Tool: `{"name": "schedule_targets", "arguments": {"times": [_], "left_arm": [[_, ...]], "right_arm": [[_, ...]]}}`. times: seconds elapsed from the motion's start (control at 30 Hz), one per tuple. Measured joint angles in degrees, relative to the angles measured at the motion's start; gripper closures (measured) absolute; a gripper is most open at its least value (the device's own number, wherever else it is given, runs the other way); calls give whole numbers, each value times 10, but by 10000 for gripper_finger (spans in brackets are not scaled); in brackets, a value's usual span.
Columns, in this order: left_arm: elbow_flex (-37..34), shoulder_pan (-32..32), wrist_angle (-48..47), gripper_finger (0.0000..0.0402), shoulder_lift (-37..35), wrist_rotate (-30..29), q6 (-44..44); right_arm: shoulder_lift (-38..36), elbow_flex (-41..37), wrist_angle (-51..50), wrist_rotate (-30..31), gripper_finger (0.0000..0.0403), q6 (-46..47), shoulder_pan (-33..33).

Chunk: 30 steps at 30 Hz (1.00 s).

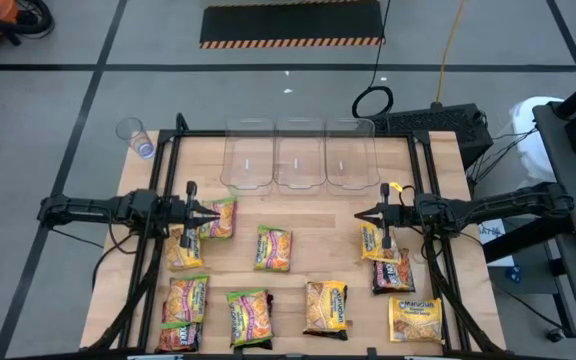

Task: Sort Maruchan noodles
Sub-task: Put the green noodle pack into the center transparent bin

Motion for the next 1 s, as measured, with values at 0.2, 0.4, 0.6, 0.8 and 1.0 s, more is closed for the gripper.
{"name": "schedule_targets", "arguments": {"times": [0.2,0.4,0.6,0.8,1.0], "left_arm": [[0,0,3,355,0,1,-108],[0,0,22,355,0,0,-152],[0,0,56,355,0,0,-235],[0,1,49,355,3,-23,-332],[0,1,48,355,21,-28,-405]], "right_arm": [[0,0,0,0,403,0,0],[0,0,0,0,403,0,0],[0,0,-1,0,403,0,0],[0,0,-1,0,403,0,0],[0,0,-1,0,403,0,0]]}}
